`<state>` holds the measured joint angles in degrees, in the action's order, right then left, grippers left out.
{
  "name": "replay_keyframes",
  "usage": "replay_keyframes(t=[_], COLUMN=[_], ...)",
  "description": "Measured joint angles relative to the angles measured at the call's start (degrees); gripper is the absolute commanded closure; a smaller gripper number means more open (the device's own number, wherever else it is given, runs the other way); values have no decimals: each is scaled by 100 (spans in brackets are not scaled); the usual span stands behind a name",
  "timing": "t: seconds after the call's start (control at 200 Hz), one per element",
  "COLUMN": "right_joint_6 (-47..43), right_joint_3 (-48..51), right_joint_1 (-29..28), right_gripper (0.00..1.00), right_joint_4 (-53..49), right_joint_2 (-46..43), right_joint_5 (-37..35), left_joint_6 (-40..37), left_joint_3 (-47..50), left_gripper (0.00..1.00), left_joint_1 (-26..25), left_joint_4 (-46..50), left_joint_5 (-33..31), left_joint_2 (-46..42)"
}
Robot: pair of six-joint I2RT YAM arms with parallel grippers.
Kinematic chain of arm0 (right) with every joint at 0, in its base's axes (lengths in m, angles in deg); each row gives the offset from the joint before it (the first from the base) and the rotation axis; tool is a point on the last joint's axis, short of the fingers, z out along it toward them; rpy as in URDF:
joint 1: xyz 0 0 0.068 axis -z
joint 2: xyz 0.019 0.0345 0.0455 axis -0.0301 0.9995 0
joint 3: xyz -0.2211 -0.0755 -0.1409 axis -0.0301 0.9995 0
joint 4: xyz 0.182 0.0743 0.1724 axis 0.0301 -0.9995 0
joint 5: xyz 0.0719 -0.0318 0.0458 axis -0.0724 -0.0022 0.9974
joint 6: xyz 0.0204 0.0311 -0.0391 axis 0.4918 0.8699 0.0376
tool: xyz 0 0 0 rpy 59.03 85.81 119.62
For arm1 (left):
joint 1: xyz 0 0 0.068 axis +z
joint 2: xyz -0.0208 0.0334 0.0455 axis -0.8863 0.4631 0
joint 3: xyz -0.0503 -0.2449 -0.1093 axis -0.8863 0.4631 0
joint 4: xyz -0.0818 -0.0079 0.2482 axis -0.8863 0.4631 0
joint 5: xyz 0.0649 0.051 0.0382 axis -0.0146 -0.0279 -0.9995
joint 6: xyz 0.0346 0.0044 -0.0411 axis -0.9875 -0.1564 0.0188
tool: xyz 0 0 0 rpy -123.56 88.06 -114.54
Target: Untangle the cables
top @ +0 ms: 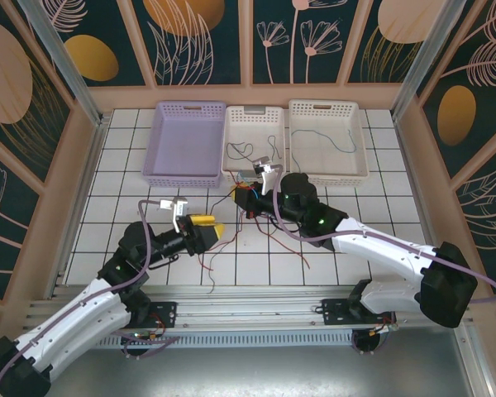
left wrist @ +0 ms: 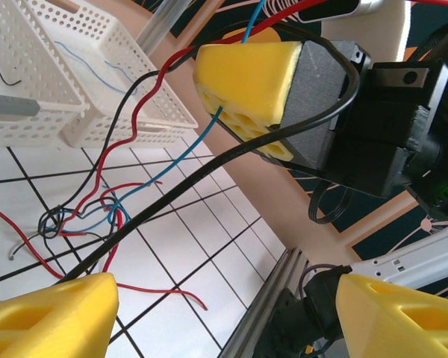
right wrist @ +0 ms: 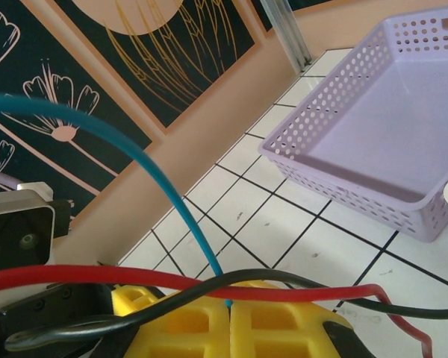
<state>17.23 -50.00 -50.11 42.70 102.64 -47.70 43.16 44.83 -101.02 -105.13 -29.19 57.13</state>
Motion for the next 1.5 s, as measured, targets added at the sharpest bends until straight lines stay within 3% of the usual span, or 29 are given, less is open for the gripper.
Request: replay_keyframes(t=[0.626, 0.861, 1.011, 1.136, 1.281, 1.396, 1.501], right_joint_6=[-4, -24, -63, -120, -151, -153, -153], right_joint_3=[0, -2, -22, -39, -42, -42, -42], right_joint_1=[-7, -39, -120, -142, -142, -142, -142], right_gripper=[100, 100, 100, 100, 100, 100, 100], right_joint_4=[-350, -487, -546, -601, -619, -636, -686], right_joint_2=[-85, -105, -114, -114, -114, -114, -114], right_joint_5=[61, 173, 282, 348, 369, 367, 354], left_joint_6=[-529, -610, -723, -837, -863, -881, -885], left_joint_3=[-885, -885, -929, -1012, -1019, -1019, -1021], left_gripper=[16, 9, 12, 26, 71, 100, 100], left_joint_1=[0, 0, 0, 0, 0, 0, 0], left_joint_4=[994, 1174, 1375, 1427, 1408, 1403, 1408], left_joint_5=[-332, -382, -516, -538, -522, -516, -555], left_joint_2=[-511, 144, 577, 719, 728, 684, 507])
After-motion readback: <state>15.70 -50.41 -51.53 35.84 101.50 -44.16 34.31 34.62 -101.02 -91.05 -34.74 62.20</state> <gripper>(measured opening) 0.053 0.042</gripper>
